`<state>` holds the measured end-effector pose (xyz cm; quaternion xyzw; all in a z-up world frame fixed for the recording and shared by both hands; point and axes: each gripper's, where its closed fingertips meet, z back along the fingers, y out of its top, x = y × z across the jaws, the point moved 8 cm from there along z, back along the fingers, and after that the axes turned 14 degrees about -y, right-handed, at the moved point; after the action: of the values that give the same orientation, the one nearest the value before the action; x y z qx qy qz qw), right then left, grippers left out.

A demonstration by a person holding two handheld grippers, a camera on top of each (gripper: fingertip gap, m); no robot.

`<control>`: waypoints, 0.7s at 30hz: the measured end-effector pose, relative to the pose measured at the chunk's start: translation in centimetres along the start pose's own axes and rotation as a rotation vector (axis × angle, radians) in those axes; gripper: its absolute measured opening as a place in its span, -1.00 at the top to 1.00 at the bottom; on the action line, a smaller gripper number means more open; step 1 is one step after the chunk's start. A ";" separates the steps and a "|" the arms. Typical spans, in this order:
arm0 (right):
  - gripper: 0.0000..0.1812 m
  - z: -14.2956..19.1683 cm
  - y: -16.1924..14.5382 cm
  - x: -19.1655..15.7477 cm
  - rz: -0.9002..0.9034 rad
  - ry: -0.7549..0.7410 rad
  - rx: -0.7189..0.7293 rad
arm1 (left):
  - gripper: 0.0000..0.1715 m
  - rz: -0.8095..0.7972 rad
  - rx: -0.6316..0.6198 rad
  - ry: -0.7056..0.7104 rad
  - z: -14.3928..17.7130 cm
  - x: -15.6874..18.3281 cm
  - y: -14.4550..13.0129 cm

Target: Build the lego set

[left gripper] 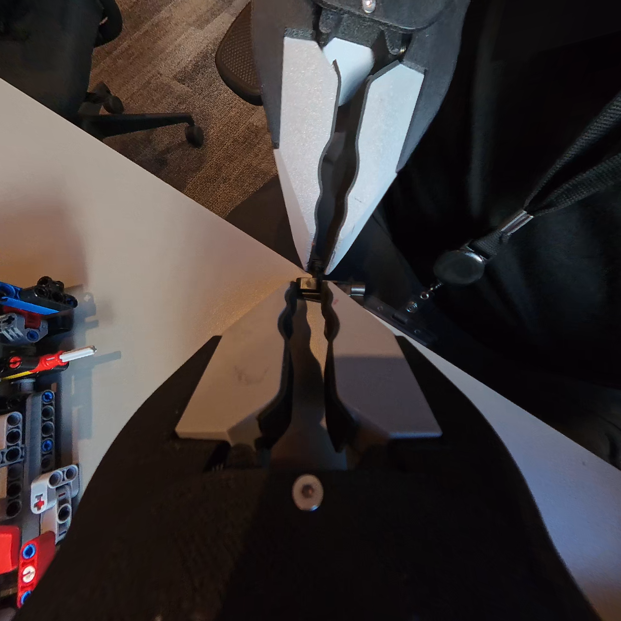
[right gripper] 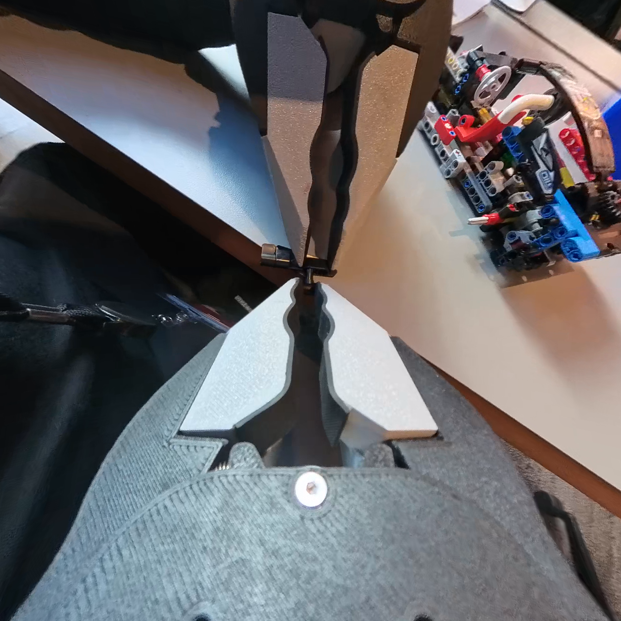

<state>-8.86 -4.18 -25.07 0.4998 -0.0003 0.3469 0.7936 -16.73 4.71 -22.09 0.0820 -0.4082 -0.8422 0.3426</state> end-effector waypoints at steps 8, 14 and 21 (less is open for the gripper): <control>0.96 -1.1 0.0 0.8 -0.195 0.192 -0.121 | 0.87 0.000 0.000 0.001 0.0 0.0 0.0; 0.95 -1.9 0.1 2.9 -0.474 0.439 -0.259 | 0.86 -0.021 -0.007 0.032 -0.1 0.1 0.0; 0.94 -0.9 0.9 3.5 -0.396 0.380 -0.176 | 0.87 -0.026 -0.009 0.047 -0.1 0.1 0.0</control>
<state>-7.02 -1.29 -23.56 0.3453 0.2158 0.2712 0.8721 -16.76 4.55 -22.11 0.1058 -0.3952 -0.8461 0.3416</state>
